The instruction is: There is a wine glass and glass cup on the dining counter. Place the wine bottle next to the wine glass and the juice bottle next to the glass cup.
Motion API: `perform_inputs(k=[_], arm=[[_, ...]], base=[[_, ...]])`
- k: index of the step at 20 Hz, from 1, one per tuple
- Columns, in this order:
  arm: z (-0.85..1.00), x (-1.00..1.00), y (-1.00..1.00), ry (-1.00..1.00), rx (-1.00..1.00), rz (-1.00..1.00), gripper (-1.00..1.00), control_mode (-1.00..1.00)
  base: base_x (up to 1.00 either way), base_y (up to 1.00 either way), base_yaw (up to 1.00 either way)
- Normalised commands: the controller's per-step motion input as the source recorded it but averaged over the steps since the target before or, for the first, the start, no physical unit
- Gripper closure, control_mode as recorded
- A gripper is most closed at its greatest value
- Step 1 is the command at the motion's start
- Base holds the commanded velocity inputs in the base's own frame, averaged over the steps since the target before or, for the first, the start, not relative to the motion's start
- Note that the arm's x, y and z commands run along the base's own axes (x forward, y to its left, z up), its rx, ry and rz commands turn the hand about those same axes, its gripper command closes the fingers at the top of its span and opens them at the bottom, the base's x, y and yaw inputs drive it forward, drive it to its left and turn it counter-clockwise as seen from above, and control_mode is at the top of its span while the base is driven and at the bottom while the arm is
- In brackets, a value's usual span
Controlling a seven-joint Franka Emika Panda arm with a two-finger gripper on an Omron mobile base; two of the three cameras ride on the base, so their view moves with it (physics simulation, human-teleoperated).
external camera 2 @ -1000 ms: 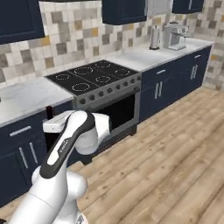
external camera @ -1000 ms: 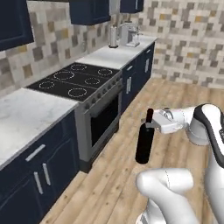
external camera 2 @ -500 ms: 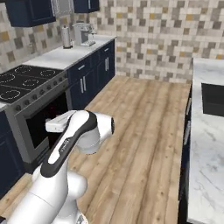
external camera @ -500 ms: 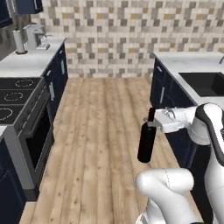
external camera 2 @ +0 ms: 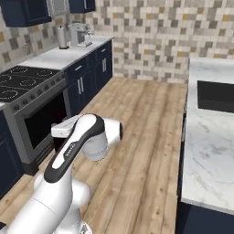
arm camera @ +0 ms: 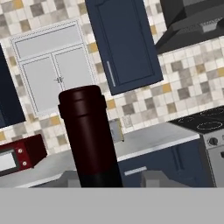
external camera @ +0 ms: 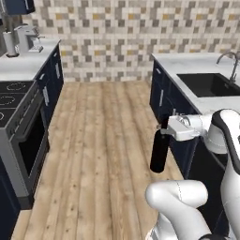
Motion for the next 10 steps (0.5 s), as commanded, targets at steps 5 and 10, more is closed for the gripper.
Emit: perform_inputs(k=[5,10], arm=[[0.00,0.00,0.00,0.00,0.00,0.00,1.00,1.00],[0.00,0.00,0.00,0.00,0.00,0.00,1.00,1.00]], base=[[-0.56,-0.55,0.02],[-0.14,-0.85,0.00]])
